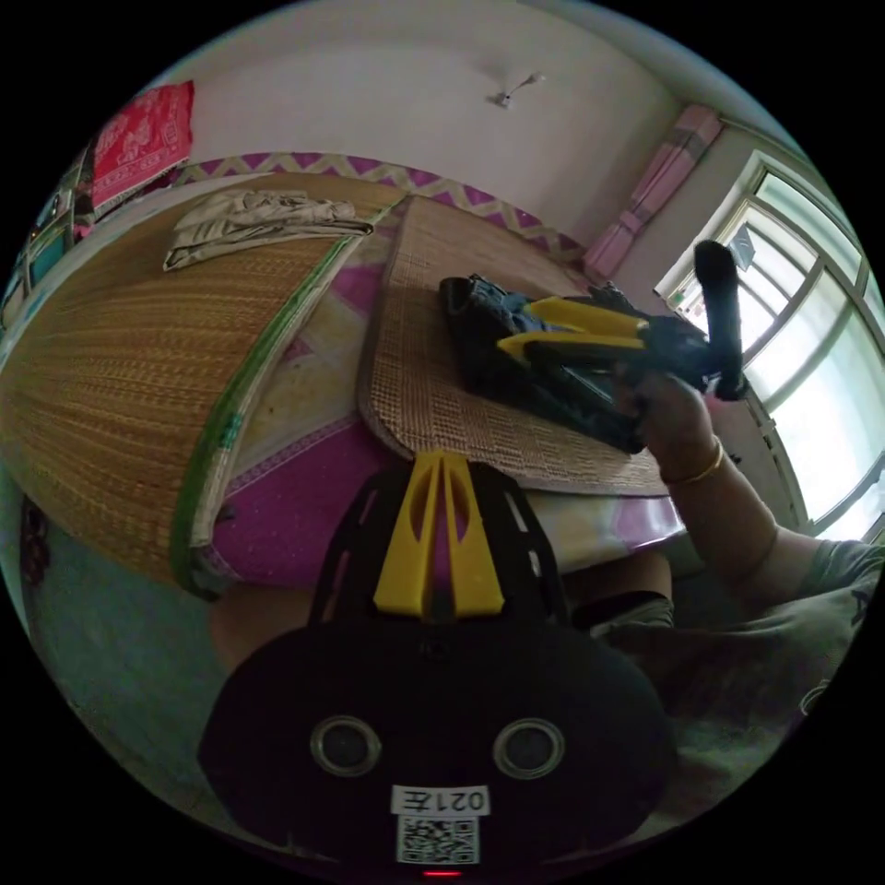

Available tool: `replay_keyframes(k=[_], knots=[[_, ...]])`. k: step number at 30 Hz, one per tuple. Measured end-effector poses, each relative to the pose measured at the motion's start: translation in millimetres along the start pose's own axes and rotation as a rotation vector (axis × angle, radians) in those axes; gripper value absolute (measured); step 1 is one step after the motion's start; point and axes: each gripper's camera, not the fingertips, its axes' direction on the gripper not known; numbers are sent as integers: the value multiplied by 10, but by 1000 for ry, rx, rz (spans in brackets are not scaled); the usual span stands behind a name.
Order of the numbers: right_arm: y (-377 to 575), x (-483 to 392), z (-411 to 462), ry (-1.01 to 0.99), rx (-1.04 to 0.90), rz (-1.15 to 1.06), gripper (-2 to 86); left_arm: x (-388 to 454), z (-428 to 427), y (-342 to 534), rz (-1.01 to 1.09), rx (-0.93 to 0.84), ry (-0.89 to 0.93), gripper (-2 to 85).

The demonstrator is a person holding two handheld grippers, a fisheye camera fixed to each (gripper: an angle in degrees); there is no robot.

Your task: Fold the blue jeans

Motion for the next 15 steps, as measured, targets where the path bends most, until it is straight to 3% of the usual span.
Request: replay_keyframes(k=[4,7,10,15], knots=[[15,-10,360,128,-60,43,91,88,9,-41,3,1,11,-10],[239,500,127,-21,38,252,56,115,-11,-35,-3,4,20,-10],[720,1228,-510,-187,220,445,46,129,-18,-42,-5,-4,38,-10],[2085,2350,-2033,-96,512,698,43,225,-3,-124,33,-4,59,-10]])
